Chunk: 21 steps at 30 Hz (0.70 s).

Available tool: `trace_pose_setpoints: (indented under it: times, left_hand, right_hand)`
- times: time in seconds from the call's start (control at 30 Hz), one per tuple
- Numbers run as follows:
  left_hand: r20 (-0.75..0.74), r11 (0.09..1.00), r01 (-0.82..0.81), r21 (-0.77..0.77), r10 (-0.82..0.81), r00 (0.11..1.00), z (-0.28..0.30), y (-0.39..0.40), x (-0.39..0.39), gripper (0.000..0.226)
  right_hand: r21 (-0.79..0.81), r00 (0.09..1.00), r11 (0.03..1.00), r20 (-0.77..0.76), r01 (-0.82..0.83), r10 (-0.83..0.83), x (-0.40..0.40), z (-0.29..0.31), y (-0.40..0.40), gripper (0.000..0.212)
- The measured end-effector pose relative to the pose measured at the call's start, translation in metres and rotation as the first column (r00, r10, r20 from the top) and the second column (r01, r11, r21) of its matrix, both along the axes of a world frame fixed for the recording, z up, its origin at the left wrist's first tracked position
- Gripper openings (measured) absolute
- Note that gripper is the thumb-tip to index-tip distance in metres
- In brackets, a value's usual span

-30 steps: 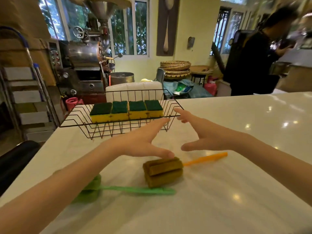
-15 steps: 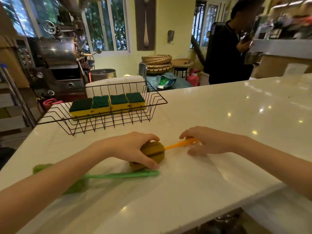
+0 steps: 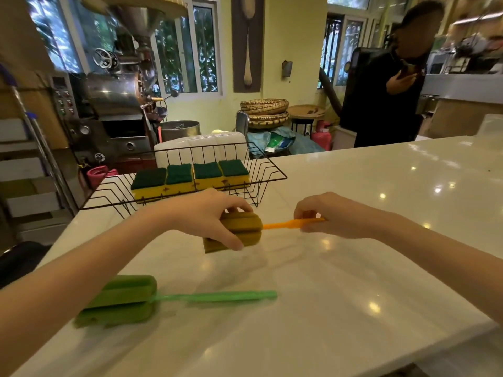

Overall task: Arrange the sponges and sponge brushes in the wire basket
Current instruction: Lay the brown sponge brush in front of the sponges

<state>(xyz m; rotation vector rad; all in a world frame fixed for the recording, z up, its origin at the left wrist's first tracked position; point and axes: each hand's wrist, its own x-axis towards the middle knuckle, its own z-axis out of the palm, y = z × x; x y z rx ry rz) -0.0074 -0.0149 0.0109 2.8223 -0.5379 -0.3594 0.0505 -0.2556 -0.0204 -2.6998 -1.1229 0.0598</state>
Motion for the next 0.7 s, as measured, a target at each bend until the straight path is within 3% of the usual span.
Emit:
trace_pose_setpoints:
  times: [0.4, 0.7]
  left_hand:
    - [0.187, 0.993, -0.072, -0.093, 0.088, 0.978, 0.044, 0.068, 0.017, 0.060]
    - [0.304, 0.974, -0.180, -0.140, 0.216, 0.928, 0.040, 0.126, 0.045, 0.054]
  right_hand:
    - [0.144, 0.984, 0.984, 0.163, -0.100, 0.076, 0.053, 0.043, 0.065, 0.014]
    - [0.144, 0.966, 0.974, 0.216, -0.175, 0.141, 0.096, 0.043, 0.128, 0.017]
